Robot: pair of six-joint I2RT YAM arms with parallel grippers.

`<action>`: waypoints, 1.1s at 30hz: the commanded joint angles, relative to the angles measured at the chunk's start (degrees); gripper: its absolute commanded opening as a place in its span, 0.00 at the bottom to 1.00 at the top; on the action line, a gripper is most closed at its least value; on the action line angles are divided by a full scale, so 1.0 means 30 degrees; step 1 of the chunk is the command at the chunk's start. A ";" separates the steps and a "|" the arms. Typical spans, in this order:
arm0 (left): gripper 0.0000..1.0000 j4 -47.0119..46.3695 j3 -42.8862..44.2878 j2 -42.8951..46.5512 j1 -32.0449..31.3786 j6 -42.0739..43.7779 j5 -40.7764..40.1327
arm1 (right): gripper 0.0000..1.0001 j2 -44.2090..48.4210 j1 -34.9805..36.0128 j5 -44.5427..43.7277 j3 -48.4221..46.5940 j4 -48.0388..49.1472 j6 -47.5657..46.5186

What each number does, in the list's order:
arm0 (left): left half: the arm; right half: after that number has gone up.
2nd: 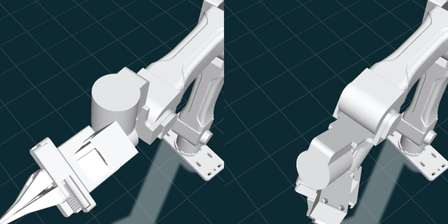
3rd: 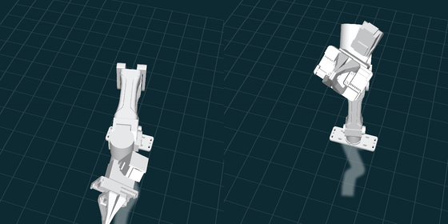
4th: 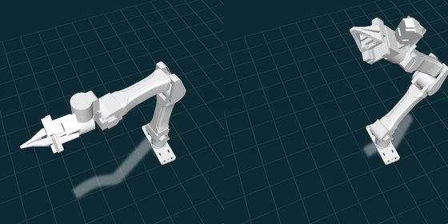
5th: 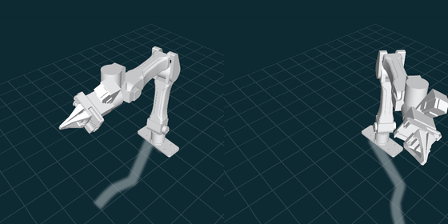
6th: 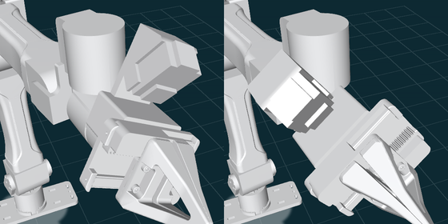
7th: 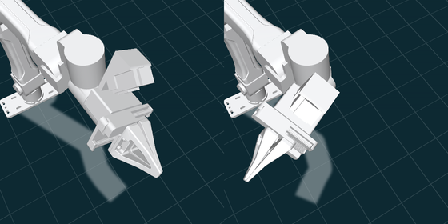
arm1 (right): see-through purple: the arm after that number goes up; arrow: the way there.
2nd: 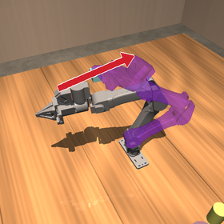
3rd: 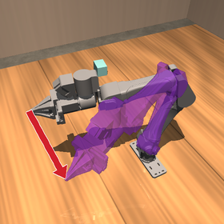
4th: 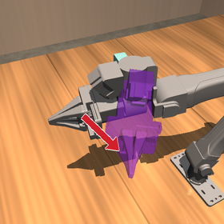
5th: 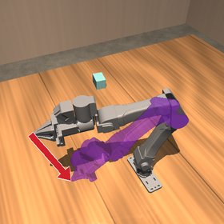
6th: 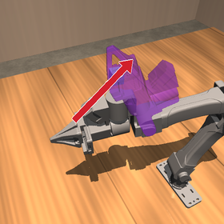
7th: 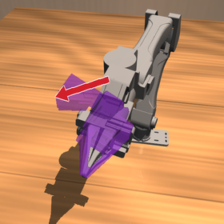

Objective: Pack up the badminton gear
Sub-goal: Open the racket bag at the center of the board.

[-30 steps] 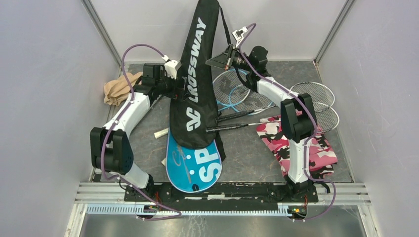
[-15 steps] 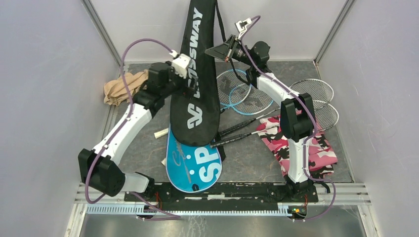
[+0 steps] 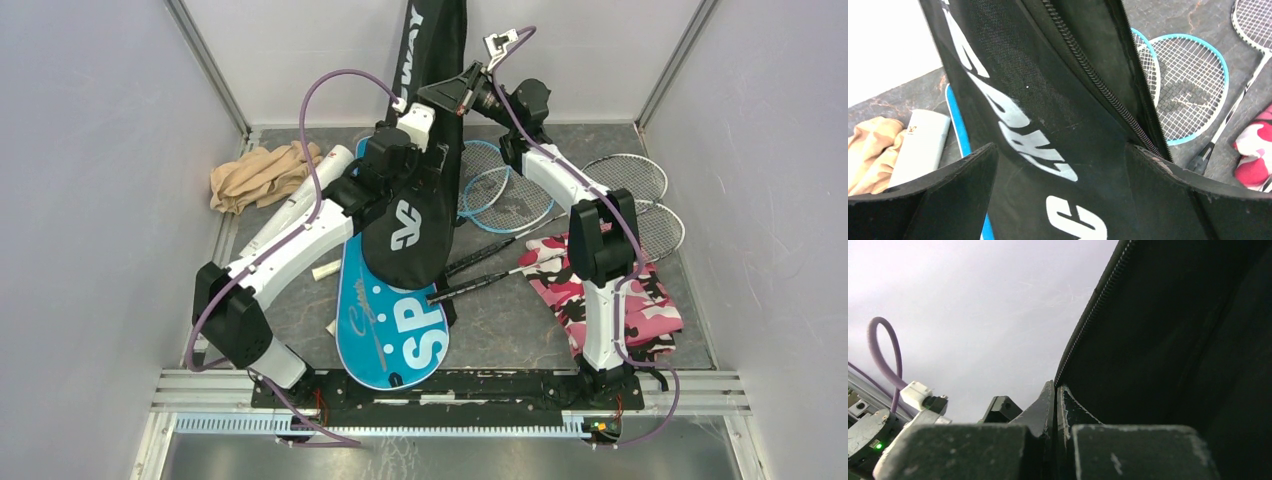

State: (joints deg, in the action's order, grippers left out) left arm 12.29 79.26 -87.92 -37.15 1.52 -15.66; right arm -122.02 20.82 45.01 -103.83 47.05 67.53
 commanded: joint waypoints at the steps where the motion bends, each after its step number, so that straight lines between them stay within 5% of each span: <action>1: 1.00 -0.0961 0.1224 -0.0783 -0.0011 -0.2545 -0.1047 | 0.00 0.0329 -0.0093 -0.0591 -0.0427 0.0320 0.0018; 12: 1.00 -0.0071 0.0157 0.2163 0.0019 -0.0626 0.0390 | 0.00 0.0799 -0.0721 -0.0989 0.0025 -0.1837 -0.2176; 19: 1.00 -0.0638 0.0361 0.1301 -0.0007 -0.2933 0.3081 | 0.00 0.1322 -0.0715 -0.1170 0.0510 -0.2120 -0.2500; 33: 1.00 -0.2002 0.2146 -0.2941 -0.0084 -0.5278 -0.1658 | 0.00 0.2286 -0.0752 -0.1152 0.2030 -0.2379 -0.2767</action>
State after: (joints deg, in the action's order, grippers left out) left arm 10.55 82.70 -95.09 -37.10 -11.86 -12.80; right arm -119.26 18.59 43.20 -98.17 38.92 59.88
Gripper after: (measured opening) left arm 0.994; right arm 0.010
